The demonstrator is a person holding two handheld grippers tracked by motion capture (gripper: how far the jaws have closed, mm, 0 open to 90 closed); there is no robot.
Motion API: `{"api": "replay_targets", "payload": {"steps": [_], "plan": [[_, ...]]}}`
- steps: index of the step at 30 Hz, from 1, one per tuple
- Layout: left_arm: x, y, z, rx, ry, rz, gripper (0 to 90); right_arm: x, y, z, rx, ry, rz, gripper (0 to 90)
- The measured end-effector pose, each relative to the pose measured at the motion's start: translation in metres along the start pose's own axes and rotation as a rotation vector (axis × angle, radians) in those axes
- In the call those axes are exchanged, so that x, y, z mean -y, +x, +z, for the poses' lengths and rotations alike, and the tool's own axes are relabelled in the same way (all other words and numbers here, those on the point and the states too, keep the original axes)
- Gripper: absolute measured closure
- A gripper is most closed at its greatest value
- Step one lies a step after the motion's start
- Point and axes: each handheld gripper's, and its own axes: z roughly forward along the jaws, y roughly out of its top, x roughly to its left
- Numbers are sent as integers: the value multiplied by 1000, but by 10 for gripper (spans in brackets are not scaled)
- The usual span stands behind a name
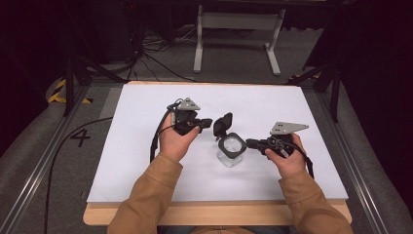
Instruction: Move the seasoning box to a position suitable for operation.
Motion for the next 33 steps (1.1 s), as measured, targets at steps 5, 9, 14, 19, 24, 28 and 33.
{"api": "replay_targets", "payload": {"steps": [5,9,14,19,24,28,33], "plan": [[-1,4,3,-6,-20,-10,900,1,1,6,5,-5,-8,900],[-1,3,8,7,-18,-2,900,2,3,10,8,-2,-19,900],[-4,-2,9,13,-36,26,900,1,6,11,25,5,-44,900],[-5,-6,9,7,-29,36,900,2,7,12,28,-7,-35,900],[-6,-12,10,6,-6,50,900,2,9,13,34,-14,-39,900],[-7,-18,12,35,-3,64,900,2,11,13,46,-13,-42,900],[-8,-29,17,70,35,101,900,2,11,13,47,-14,-42,900]]}}
